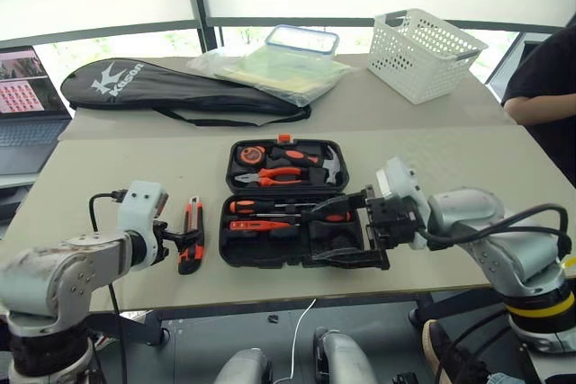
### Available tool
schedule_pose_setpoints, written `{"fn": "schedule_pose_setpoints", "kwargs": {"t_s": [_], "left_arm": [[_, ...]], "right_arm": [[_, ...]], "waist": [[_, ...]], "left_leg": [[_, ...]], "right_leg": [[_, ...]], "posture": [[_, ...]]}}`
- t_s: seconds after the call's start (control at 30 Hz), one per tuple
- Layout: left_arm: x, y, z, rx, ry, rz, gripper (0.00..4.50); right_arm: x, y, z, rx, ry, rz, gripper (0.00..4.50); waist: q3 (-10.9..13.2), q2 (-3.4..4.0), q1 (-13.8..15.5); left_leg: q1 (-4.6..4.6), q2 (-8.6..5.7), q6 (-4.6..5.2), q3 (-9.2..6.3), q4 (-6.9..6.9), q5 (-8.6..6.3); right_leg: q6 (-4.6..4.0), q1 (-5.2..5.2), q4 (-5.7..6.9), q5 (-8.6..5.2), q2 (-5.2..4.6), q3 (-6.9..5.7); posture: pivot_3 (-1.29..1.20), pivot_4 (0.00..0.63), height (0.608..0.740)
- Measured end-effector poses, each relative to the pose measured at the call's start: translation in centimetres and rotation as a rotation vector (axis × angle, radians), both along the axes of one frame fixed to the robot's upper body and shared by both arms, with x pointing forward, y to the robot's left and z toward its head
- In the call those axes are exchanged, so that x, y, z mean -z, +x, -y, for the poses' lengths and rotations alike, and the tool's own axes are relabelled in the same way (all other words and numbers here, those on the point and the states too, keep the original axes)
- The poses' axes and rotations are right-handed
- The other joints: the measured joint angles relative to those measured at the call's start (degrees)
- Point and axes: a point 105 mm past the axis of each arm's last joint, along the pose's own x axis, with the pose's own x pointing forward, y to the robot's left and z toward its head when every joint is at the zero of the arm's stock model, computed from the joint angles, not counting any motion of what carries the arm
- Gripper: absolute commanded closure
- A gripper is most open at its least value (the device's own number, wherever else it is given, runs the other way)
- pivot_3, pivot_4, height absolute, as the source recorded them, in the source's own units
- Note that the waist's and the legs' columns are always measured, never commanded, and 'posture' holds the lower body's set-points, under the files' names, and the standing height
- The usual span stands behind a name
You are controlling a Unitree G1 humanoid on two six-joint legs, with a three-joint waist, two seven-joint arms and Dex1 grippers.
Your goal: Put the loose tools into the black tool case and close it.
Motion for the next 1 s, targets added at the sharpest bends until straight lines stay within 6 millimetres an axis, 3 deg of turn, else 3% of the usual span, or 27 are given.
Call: {"fn": "schedule_pose_setpoints", "kwargs": {"t_s": [0.07,0.17,0.23,0.37,0.53,0.63,0.73,0.8,0.9,1.0], "left_arm": [[0.2,0.4,0.3,-0.001,0.014,-0.011,0.09],[0.6,0.9,0.4,-0.005,0.02,-0.028,0.74],[0.8,1.1,0.4,-0.008,0.017,-0.038,1.44],[0.7,1.1,-0.1,-0.012,0.021,-0.047,2.76],[-0.1,0.8,-2.3,0.031,0.077,-0.083,2.89],[-3.0,1.8,-3.0,0.238,0.12,0.044,2.89],[-7.7,1.9,-0.1,0.655,0.112,0.242,2.89],[-9.0,1.3,2.1,0.874,0.077,0.282,2.89],[-9.2,1.7,4.7,1.075,0.03,0.282,2.89],[-7.9,1.0,7.9,1.281,-0.007,0.22,2.89]], "right_arm": [[0.0,-0.1,0.0,0.01,0.003,0.005,0.0],[0.0,-0.2,0.1,0.023,0.005,0.011,0.0],[0.0,-0.2,0.0,0.024,0.006,0.015,0.0],[0.0,-0.2,0.1,0.043,0.01,0.022,0.0],[0.2,-0.1,0.4,0.069,0.012,0.017,0.0],[0.1,-0.2,0.8,0.075,0.009,-0.003,0.0],[0.2,-0.6,1.1,0.066,-0.017,-0.021,0.0],[0.2,-0.5,1.1,0.078,-0.02,-0.009,0.0],[0.2,-0.2,1.4,0.108,-0.026,0.002,0.0],[0.1,-0.2,1.4,0.117,-0.025,0.01,0.0]], "waist": [[-0.01,0.01,0.14],[-0.03,0.06,0.34],[-0.05,0.1,0.37],[-0.08,0.13,0.54],[-0.05,0.1,-0.13],[0.04,0.0,-0.35],[0.05,0.04,0.33],[0.05,0.04,0.57],[0.05,0.03,0.57],[0.06,0.01,0.56]], "left_leg": [[0.16,0.0,-0.06,0.0,0.0,0.01],[0.5,0.03,-0.1,0.0,-0.1,0.01],[0.52,0.03,-0.09,0.0,-0.1,0.01],[0.53,0.02,-0.08,0.0,-0.1,0.01],[0.47,0.04,-0.09,0.02,-0.15,0.02],[0.17,0.06,-0.18,0.02,-0.17,0.06],[-0.08,0.03,-0.18,0.03,-0.11,0.08],[-0.15,0.0,-0.17,0.04,-0.06,0.08],[-0.19,-0.01,0.28,0.04,0.0,0.32],[-0.28,0.04,0.38,0.01,0.07,0.33]], "right_leg": [[0.0,0.16,0.01,-0.01,-0.01,0.06],[0.05,0.45,0.05,-0.05,-0.01,0.13],[0.42,0.46,0.09,-0.28,-0.01,0.16],[0.06,0.44,0.1,-0.06,-0.01,0.17],[-0.03,0.28,0.12,-0.13,0.05,0.16],[-0.13,0.01,0.16,-0.16,0.04,0.04],[-0.16,-0.11,0.05,-0.16,-0.02,-0.11],[-0.15,-0.11,0.01,-0.16,-0.06,-0.14],[-0.13,-0.07,0.01,-0.15,-0.06,-0.12],[-0.14,-0.08,0.01,-0.14,-0.14,-0.03]], "posture": [[0.0,0.15,0.74],[0.0,0.15,0.74],[0.0,0.15,0.74],[0.0,0.15,0.74],[0.0,0.15,0.74],[0.0,0.15,0.74],[0.0,0.15,0.74],[0.0,0.15,0.74],[0.0,0.15,0.74],[0.0,0.15,0.74]]}}
